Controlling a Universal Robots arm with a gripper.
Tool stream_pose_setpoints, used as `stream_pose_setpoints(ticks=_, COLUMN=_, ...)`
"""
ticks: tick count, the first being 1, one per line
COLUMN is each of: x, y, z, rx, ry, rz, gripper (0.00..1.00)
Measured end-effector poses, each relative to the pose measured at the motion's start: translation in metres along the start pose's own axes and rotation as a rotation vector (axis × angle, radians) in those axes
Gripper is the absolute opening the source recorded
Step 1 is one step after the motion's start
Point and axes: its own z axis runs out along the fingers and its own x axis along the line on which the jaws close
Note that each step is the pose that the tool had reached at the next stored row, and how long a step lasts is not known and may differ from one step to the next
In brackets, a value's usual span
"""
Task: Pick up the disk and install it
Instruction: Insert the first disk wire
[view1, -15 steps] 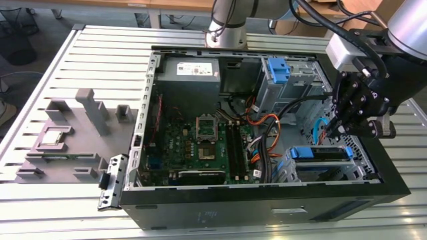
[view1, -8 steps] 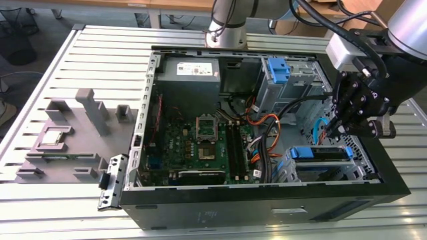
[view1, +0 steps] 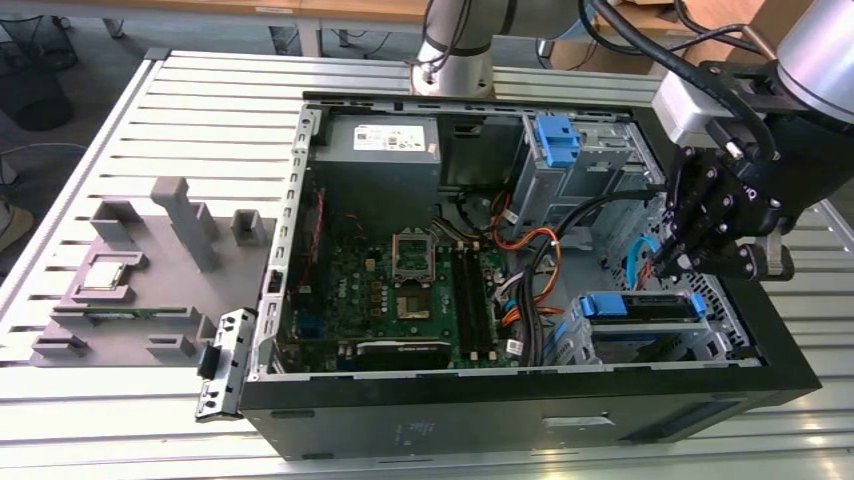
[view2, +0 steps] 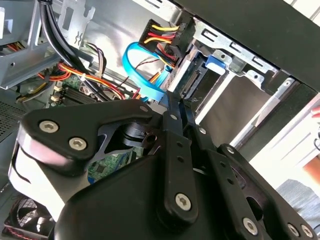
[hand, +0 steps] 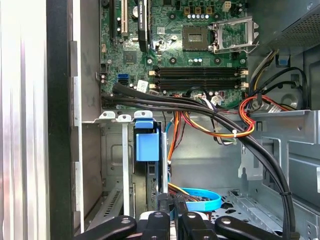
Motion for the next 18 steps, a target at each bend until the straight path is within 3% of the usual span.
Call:
stream_pose_setpoints(ticks=6, x=0.0054, y=0.0051, z=0.0016, rx=0.0262, ry=-0.0011, rz=-0.003, gripper=0.16)
stream_pose_setpoints(ticks=12, x=0.0113, y=0.0124, z=0.005, rx=0.0381, ry=-0.0015, rz=-0.006, gripper=0.16)
stream_pose_setpoints(ticks=18, x=0.015, y=0.0142, z=0.0084, rx=0.0551, ry=-0.002, rz=-0.013, gripper=0.16)
